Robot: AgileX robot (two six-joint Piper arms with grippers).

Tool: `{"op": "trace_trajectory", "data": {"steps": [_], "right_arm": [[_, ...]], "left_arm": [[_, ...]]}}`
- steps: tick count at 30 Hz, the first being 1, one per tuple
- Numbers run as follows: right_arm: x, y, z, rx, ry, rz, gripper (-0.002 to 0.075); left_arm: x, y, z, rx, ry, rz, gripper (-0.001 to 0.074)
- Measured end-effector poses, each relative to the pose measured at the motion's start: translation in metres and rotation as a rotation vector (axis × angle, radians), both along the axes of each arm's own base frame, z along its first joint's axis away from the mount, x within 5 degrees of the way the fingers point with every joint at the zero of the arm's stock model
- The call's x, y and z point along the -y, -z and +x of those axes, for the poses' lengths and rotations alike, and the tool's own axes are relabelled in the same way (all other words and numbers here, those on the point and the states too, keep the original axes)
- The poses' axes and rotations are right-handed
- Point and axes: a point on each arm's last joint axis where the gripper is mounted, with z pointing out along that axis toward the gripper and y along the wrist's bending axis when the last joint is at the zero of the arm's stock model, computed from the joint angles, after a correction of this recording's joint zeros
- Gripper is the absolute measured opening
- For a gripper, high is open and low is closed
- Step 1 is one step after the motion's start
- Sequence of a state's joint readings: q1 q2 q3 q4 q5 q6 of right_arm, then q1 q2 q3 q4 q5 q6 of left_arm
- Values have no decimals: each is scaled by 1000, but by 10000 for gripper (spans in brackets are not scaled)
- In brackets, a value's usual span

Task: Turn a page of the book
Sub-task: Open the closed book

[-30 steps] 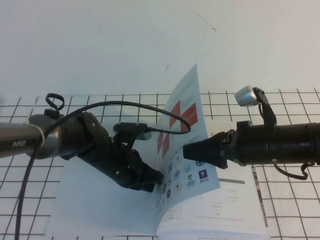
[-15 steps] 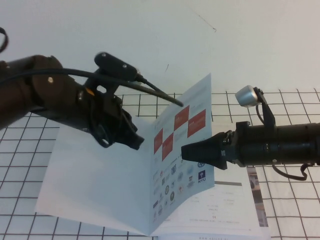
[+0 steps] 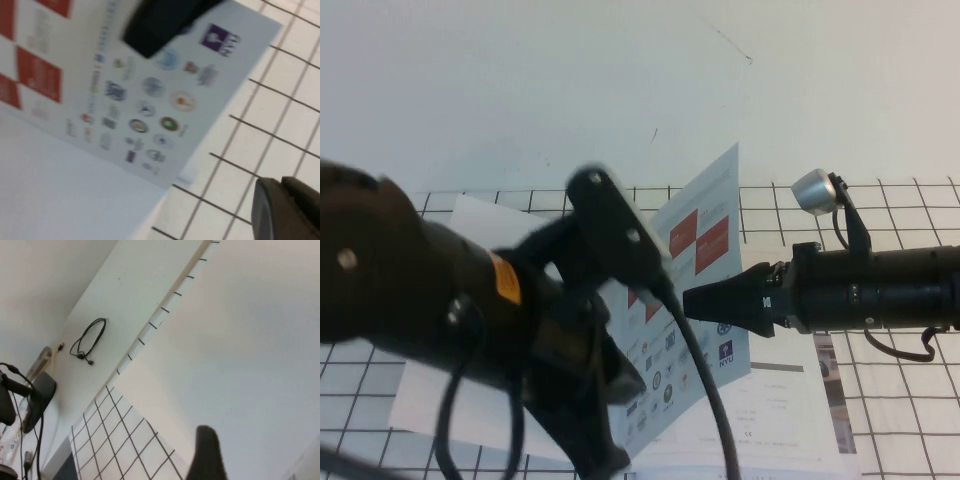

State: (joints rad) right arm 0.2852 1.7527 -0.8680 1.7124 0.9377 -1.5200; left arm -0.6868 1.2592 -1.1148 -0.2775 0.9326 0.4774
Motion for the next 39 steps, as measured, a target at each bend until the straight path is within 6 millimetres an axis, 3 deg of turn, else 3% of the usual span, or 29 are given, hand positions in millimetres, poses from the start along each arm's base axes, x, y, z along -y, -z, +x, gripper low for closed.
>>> {"op": "trace_trajectory", "data": {"steps": [7,11,18,24,28,34,39], "right_arm": [[0,0,0,-16,5,4,484],[0,0,0,-29,9,7,483],[0,0,0,-49,16,11,483],[0,0,0,-57,18,13,483],[0,0,0,-58,18,13,483],[0,-1,-1,-60,11,22,483],[-1,-2,-2,-64,-4,37,482]], "left_arm": [[41,37,-47,42,104,4,-2],[53,55,-59,142,49,-10,-2],[75,96,-54,289,-134,91,-2],[100,139,-52,345,-129,173,-2],[106,162,-48,358,-159,220,-2],[105,168,-37,470,-263,243,-2],[107,164,-34,535,-231,225,-2]]}}
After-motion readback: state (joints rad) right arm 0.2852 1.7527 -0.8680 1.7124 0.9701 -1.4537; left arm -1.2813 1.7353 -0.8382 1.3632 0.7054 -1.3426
